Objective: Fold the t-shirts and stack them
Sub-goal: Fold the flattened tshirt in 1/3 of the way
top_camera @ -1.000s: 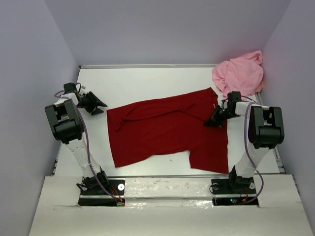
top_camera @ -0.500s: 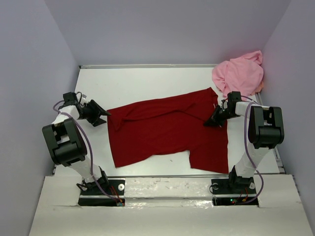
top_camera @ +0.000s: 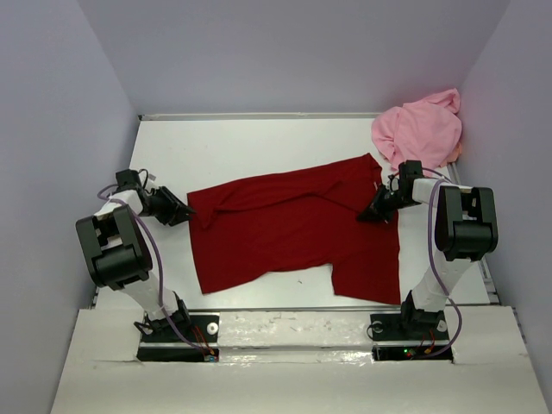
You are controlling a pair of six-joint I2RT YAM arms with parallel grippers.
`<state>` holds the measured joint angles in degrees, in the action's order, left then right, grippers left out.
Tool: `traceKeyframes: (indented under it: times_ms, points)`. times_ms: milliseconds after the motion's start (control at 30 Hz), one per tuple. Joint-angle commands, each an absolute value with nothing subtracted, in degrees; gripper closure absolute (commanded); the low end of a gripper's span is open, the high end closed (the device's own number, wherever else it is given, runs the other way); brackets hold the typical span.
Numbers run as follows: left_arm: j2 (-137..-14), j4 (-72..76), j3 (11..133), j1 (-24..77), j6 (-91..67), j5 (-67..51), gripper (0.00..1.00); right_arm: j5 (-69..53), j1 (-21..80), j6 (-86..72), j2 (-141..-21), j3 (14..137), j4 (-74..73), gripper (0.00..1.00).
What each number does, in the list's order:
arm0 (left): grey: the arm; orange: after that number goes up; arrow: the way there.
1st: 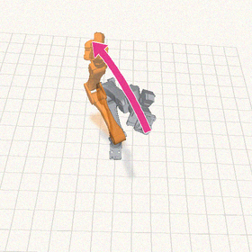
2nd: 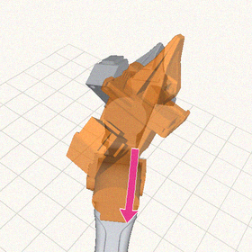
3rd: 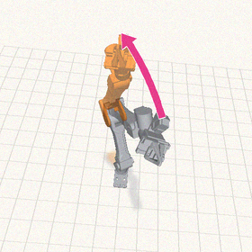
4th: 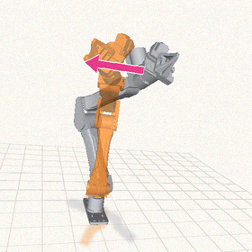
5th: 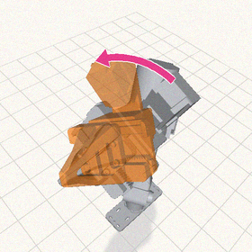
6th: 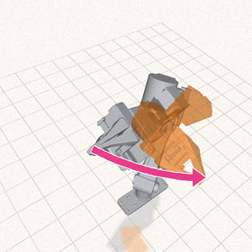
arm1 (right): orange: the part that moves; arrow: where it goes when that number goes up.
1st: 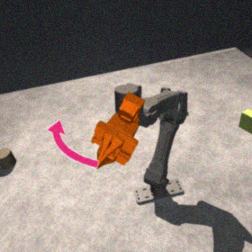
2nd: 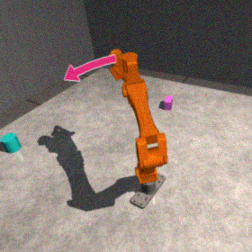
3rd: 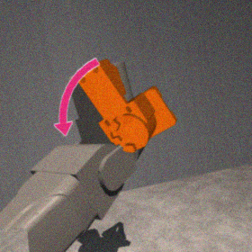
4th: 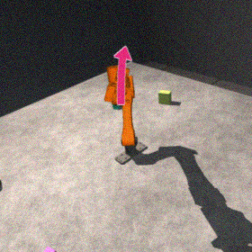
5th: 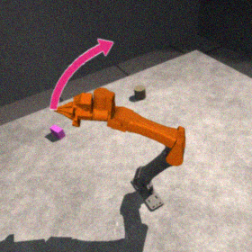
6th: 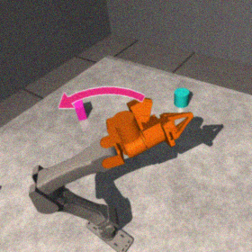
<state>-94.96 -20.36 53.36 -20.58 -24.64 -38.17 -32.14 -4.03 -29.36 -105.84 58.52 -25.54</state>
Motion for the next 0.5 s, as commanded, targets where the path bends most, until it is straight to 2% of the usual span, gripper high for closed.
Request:
traceKeyframes:
  times_ms: [0, 467]
  points:
    - [-96.94, -19.34, 55.37, -20.39, -24.43, -38.58, 0.64, -27.25, -3.25, -27.95, -106.88, 58.19, -25.75, 1.00]
    - [-104.50, -14.86, 60.82, -20.39, -25.75, -37.70, 0.64, -27.16, -3.25, -28.21, -106.52, 58.18, -25.84, 1.00]
